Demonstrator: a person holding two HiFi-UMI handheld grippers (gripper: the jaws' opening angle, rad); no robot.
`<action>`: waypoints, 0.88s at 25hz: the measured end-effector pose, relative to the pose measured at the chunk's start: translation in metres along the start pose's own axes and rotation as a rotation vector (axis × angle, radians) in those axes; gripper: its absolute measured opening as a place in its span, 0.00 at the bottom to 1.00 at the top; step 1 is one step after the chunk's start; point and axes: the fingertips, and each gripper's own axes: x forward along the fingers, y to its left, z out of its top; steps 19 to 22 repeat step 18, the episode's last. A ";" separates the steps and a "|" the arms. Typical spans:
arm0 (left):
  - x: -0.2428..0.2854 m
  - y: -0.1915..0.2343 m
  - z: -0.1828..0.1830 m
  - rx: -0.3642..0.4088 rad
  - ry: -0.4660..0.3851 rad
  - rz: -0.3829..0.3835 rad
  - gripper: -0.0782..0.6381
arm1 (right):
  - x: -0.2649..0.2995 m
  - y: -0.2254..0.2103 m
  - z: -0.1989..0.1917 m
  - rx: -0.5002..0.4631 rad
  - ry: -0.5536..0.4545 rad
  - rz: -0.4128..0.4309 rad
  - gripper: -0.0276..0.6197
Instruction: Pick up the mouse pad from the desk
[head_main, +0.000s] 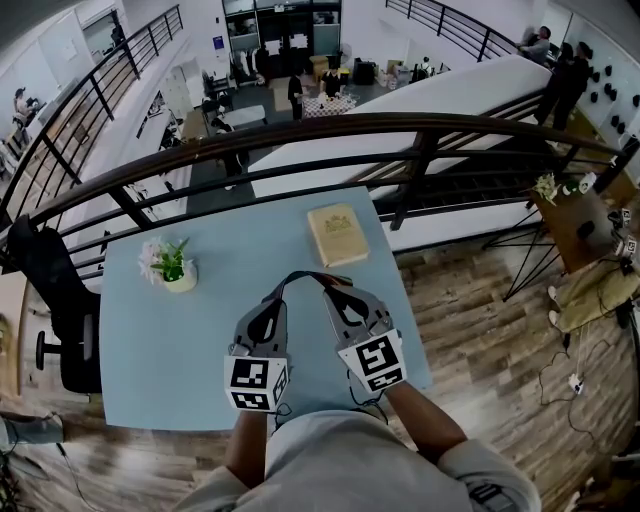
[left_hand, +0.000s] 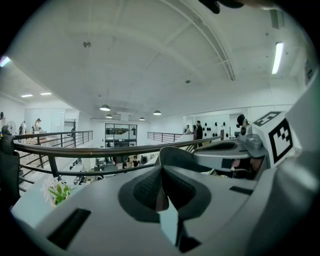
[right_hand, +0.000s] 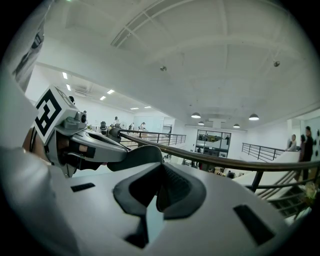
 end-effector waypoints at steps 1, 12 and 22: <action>0.000 0.000 0.000 0.000 0.001 0.000 0.14 | -0.001 0.000 0.002 -0.008 0.005 0.002 0.07; -0.001 -0.005 -0.002 0.000 0.009 0.004 0.14 | -0.004 -0.001 -0.003 0.007 0.001 0.004 0.07; 0.000 -0.008 -0.003 0.001 0.012 0.004 0.14 | -0.005 -0.004 -0.004 0.006 -0.002 0.006 0.06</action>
